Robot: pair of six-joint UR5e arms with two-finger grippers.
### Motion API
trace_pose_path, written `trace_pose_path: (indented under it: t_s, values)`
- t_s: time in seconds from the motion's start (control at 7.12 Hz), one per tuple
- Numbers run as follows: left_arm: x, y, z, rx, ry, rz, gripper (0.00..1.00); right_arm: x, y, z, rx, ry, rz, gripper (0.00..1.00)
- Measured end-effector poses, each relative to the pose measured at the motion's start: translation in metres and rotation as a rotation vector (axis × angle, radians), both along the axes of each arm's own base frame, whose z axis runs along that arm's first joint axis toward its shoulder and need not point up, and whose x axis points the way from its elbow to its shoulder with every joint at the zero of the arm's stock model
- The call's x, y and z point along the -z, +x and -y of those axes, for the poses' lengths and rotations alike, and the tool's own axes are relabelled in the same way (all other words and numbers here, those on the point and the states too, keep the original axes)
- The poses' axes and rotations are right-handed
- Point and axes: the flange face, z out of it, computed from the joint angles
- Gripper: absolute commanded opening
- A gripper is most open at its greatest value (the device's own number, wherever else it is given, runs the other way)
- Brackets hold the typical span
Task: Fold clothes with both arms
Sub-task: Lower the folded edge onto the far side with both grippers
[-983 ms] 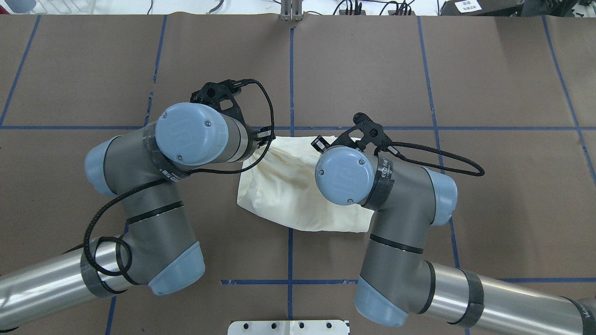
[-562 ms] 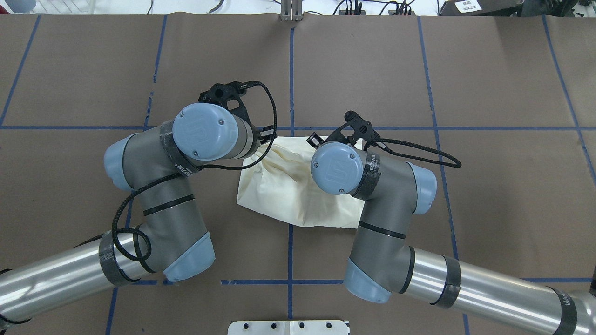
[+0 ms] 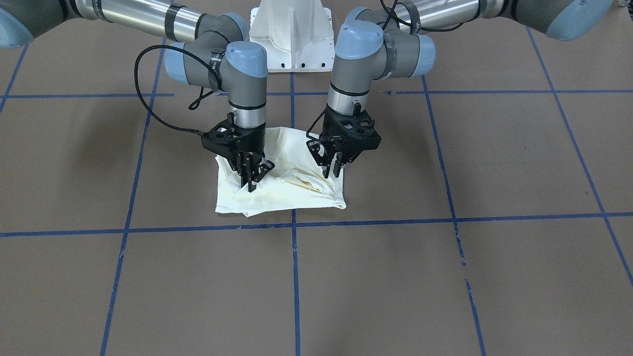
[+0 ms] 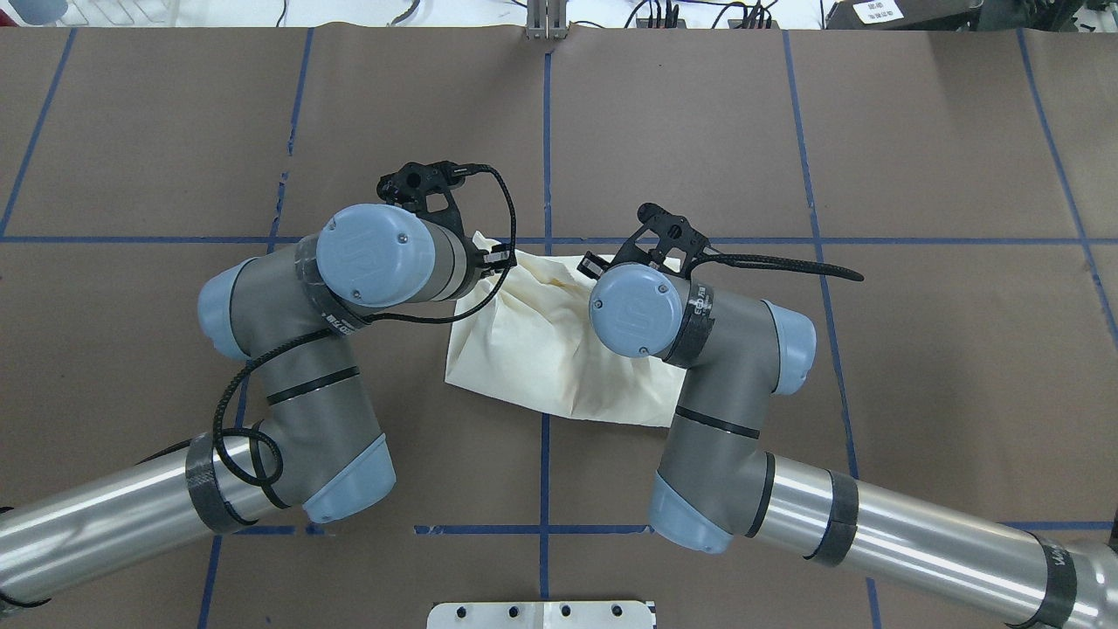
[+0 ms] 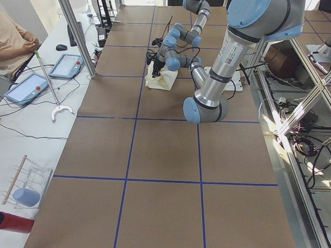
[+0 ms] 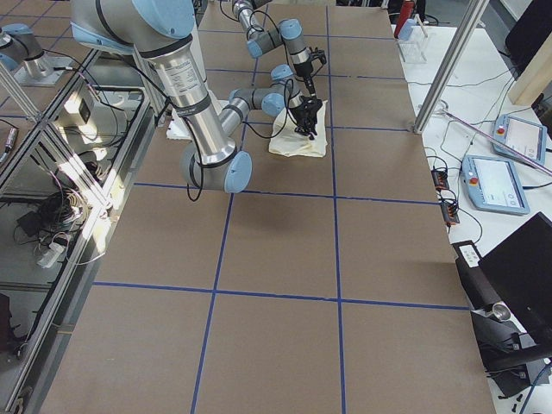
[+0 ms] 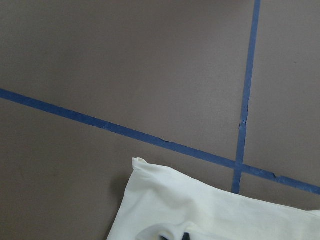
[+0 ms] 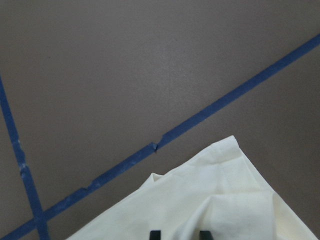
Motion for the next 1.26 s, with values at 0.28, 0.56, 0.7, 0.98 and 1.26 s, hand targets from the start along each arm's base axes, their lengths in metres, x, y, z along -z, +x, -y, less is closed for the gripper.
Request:
trace_pose_path:
  t_s: [0.28,0.56,0.7,0.98,1.26]
  values:
    - [-0.003,-0.028,-0.003,-0.083,0.085,-0.014,1.00,0.023,0.019,-0.002,0.129,0.063,0.009,1.00]
    - [-0.009,-0.041,-0.003,-0.120,0.101,-0.014,1.00,0.036,0.013,-0.029,0.249,0.134,-0.002,1.00]
    - [-0.011,-0.043,-0.003,-0.125,0.101,-0.013,1.00,0.034,-0.001,-0.046,0.292,0.169,-0.032,1.00]
    - [-0.013,-0.043,-0.004,-0.127,0.096,-0.014,1.00,0.015,-0.021,-0.051,0.343,0.226,-0.133,1.00]
    - [-0.013,-0.043,-0.005,-0.126,0.093,-0.015,1.00,-0.013,-0.014,-0.010,0.331,0.225,-0.227,1.00]
